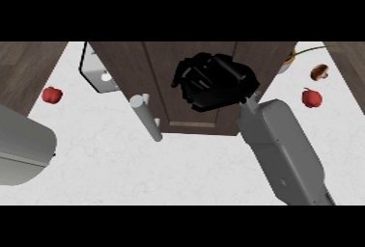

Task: Pick up the bottled water, place it into the cabinet and close the cabinet

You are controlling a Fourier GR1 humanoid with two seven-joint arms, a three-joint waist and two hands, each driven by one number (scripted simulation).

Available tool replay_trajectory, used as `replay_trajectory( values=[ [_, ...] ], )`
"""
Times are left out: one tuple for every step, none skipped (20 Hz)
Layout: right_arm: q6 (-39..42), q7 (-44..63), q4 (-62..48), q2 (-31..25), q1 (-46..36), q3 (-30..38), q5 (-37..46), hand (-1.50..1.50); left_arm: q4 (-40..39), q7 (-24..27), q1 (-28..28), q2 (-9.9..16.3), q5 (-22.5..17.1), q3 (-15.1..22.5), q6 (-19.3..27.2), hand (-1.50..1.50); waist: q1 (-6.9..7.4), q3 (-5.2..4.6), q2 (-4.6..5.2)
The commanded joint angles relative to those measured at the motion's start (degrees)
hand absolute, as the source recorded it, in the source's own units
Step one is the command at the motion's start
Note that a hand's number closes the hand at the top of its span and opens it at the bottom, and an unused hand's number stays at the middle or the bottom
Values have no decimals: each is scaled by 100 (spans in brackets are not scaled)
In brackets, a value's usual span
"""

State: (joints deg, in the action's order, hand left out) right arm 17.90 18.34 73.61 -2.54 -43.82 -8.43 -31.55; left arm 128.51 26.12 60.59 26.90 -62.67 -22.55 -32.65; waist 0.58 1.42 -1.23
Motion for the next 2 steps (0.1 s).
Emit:
replay_trajectory(
  values=[
    [-155,-6,-894,222,-869,333,-82,150,415,-140,-16,-219,141,58,341,-150,194,-136,176],
    [-467,-227,-923,241,-1022,-10,-41,150,116,-198,-93,10,23,-14,140,-150,302,-144,193]
  ],
)
